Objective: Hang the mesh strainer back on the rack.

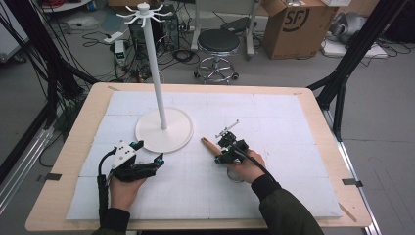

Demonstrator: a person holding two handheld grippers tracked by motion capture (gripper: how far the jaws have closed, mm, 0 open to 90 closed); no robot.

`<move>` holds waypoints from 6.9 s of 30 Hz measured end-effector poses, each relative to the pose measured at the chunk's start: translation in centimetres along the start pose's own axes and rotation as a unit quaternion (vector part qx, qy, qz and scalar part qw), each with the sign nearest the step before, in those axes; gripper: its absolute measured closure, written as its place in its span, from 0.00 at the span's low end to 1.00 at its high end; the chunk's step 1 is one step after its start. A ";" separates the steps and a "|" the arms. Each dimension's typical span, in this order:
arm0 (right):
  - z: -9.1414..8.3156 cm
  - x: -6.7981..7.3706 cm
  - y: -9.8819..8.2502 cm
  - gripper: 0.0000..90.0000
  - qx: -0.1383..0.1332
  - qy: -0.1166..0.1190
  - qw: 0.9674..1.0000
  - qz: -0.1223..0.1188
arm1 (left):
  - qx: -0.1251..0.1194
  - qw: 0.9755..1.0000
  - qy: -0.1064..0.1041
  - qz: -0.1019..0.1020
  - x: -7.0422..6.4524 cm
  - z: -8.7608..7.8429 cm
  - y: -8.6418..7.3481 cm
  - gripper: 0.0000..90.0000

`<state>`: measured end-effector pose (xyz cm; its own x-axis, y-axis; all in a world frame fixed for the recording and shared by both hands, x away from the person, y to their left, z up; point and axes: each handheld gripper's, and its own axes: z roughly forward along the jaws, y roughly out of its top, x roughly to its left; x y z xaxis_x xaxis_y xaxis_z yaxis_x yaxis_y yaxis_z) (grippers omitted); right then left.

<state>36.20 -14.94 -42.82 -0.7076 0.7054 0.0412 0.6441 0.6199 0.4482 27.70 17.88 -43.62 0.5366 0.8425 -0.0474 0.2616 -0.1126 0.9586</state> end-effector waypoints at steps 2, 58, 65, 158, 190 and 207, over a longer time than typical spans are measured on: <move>-0.1 0.1 0.0 0.77 -0.003 -0.004 1.000 -0.010 | 0.001 1.000 0.001 0.000 0.0 0.0 0.0 0.17; -8.1 -0.4 4.0 0.77 -0.408 0.184 0.894 0.030 | -0.003 1.000 -0.003 -0.002 -0.1 0.0 0.0 0.17; -8.3 0.0 5.7 0.76 -0.454 0.214 0.864 0.043 | -0.005 1.000 -0.012 0.000 -0.3 0.1 0.0 0.18; -12.0 -0.5 4.5 0.21 -0.473 0.095 0.875 0.037 | -0.011 1.000 -0.021 0.010 -0.9 -0.1 0.1 0.18; -9.8 -4.9 -7.1 0.15 -0.423 0.045 0.902 0.064 | -0.030 0.998 -0.047 -0.004 -1.3 0.0 0.1 0.17; -8.5 -5.1 -12.0 0.11 -0.394 0.005 0.918 0.050 | -0.027 0.996 -0.088 -0.017 -1.4 0.4 0.1 0.17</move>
<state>29.60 -28.94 -40.82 -0.6608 0.7403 0.1236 0.2992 0.1088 0.9480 27.24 16.47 -43.55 0.6612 0.7398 -0.1247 0.2411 -0.0521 0.9691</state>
